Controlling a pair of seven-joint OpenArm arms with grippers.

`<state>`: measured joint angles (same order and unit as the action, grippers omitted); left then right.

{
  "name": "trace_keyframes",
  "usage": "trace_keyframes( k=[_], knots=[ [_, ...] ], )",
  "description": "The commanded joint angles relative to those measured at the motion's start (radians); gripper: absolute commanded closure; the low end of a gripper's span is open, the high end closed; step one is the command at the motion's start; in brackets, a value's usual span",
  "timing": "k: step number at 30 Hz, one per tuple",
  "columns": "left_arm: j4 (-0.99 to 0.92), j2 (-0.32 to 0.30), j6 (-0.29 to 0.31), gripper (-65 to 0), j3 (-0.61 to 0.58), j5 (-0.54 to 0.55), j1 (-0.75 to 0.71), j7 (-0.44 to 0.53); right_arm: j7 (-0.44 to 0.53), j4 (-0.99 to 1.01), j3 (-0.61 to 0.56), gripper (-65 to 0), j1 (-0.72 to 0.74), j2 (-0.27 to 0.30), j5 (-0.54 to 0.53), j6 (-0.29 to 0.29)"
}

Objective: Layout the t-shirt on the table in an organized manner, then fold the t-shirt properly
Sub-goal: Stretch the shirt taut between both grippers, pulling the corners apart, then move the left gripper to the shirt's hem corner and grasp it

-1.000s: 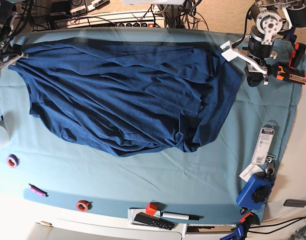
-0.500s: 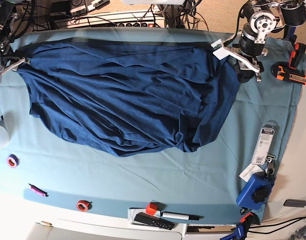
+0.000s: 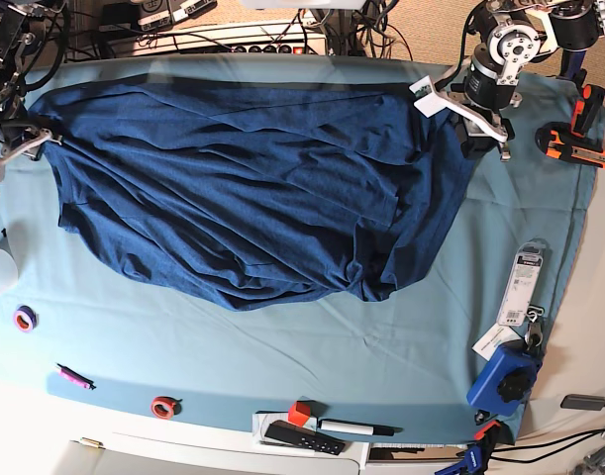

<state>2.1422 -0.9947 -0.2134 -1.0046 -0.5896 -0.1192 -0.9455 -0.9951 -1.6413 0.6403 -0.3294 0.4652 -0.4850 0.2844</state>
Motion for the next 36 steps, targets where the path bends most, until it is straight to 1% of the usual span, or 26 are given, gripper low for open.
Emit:
trace_keyframes(
  k=[1,3,5,10,12,14,16,18,20,22,24,26,28,31,33,36],
  knots=[
    [0.015,-0.015,-0.011,-18.9,0.008,-0.019,0.003,0.004,0.013,-0.016,0.010,-26.6,0.013,0.025,-0.010,0.003],
    [0.015,-0.014,-0.011,-18.9,0.008,-0.019,0.003,0.004,0.021,-0.016,0.010,-26.6,0.036,0.025,-0.024,0.015],
    [0.015,-0.014,-0.011,-18.9,0.008,-0.019,0.003,0.011,0.039,-0.016,0.009,-26.6,0.078,0.025,-0.023,0.015],
    [0.015,-0.012,-0.016,-18.9,0.008,-0.035,0.015,0.011,0.062,-0.014,0.008,-26.6,0.237,0.025,-0.010,0.015],
    [0.015,-0.004,-0.016,-18.9,0.008,-0.035,0.023,0.011,0.080,-0.012,0.008,-26.6,0.306,0.019,0.018,0.015],
    [0.015,0.010,-0.015,-18.9,0.008,-0.034,0.029,0.012,0.110,-0.011,0.007,-26.6,0.368,-0.001,0.068,0.003],
    [0.015,0.023,-0.015,-18.9,0.008,-0.033,0.032,0.016,0.115,-0.010,0.003,-26.6,0.425,-0.028,0.094,-0.016],
    [0.015,0.027,-0.014,-18.9,0.008,-0.025,0.034,0.032,0.115,0.003,-0.014,-26.6,0.474,-0.059,0.124,-0.017],
    [0.015,0.032,-0.015,-18.9,0.008,-0.021,0.034,0.035,0.134,0.036,-0.058,-26.6,0.514,-0.080,0.160,-0.017],
    [0.015,0.035,-0.014,-18.9,0.008,-0.019,0.034,0.041,0.158,0.097,-0.130,-26.6,0.554,-0.092,0.196,-0.017],
    [0.015,0.042,-0.014,-18.9,0.008,-0.015,0.034,0.041,0.176,0.183,-0.221,-26.6,0.600,-0.090,0.230,-0.018],
    [0.015,0.049,-0.014,-18.9,0.008,-0.015,0.034,0.041,0.176,0.286,-0.302,-26.6,0.655,-0.091,0.267,-0.019],
    [0.015,0.053,-0.014,-18.9,0.008,-0.015,0.034,0.041,0.167,0.398,-0.364,-26.6,0.715,-0.090,0.277,-0.019],
    [0.015,0.053,-0.014,-18.9,0.008,-0.015,0.037,0.041,0.135,0.558,-0.410,-26.6,0.799,-0.090,0.277,-0.012],
    [0.015,0.053,-0.014,-18.9,0.008,-0.015,0.037,0.041,0.120,0.653,-0.412,-26.6,0.842,-0.087,0.277,0.034],
    [0.015,0.053,-0.014,-18.9,0.008,-0.015,0.037,0.041,0.108,0.753,-0.411,-26.7,0.879,-0.081,0.277,0.078]
  ],
)
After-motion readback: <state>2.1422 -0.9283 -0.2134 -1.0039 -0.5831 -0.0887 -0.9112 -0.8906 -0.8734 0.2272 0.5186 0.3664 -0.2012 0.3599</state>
